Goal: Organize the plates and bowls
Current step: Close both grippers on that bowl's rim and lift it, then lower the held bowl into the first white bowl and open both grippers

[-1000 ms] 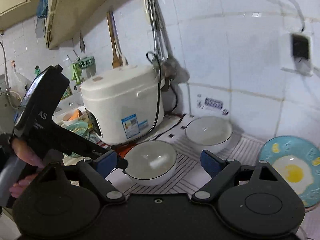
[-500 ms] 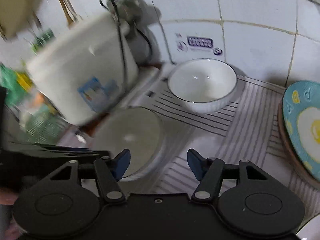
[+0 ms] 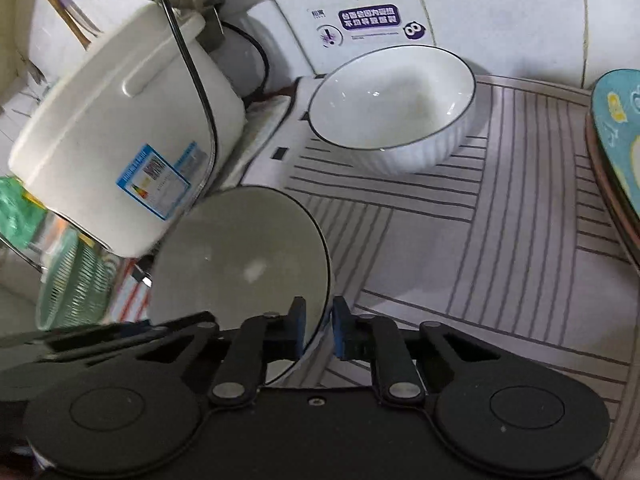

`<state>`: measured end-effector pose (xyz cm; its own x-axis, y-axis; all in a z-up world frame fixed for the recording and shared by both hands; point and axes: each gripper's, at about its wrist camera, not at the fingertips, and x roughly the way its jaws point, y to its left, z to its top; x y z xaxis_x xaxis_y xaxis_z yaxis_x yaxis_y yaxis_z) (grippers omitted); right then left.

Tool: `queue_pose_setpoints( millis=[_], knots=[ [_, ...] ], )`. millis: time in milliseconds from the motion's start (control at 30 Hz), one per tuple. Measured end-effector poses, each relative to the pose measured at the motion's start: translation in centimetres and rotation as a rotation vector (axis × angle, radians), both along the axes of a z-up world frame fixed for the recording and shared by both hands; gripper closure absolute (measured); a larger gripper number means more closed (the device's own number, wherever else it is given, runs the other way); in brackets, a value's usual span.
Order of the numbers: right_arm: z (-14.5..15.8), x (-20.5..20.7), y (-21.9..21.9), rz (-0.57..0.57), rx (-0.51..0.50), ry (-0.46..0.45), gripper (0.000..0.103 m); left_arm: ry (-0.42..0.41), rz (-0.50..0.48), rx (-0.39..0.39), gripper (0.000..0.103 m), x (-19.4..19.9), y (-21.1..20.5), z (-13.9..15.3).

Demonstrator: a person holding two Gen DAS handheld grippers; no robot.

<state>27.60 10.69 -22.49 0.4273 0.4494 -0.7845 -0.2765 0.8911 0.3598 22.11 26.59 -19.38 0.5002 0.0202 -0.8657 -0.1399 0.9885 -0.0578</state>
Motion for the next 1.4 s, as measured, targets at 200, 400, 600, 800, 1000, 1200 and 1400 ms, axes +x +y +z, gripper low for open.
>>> queue_pose_setpoints(
  millis=[200, 400, 600, 800, 1000, 1200, 1400],
  knots=[
    [0.8, -1.2, -1.8, -0.013, 0.023, 0.016, 0.087, 0.011, -0.014, -0.012, 0.086, -1.7, -1.1, 0.9],
    [3.2, -3.3, -3.6, -0.004, 0.015, -0.016, 0.087, -0.01, -0.051, 0.004, 0.086, -4.0, -3.2, 3.2],
    [6.0, -5.3, -6.2, -0.006, 0.049, -0.016, 0.086, -0.028, -0.092, 0.012, 0.086, -6.1, -5.6, 6.2],
    [9.7, -7.8, -8.4, 0.007, 0.019, -0.066, 0.085, -0.05, -0.16, 0.028, 0.086, -8.1, -8.5, 9.2],
    [12.8, -10.1, -11.3, -0.009, 0.01, -0.112, 0.085, -0.067, -0.233, 0.02, 0.086, -9.6, -11.0, 11.4],
    [14.0, -12.2, -14.7, -0.057, 0.028, -0.132, 0.085, -0.058, -0.308, 0.027, 0.086, -10.6, -14.3, 12.0],
    [13.0, -13.7, -18.7, -0.112, 0.047, -0.129, 0.085, -0.023, -0.358, 0.008, 0.086, -10.5, -17.9, 10.9]
  ],
)
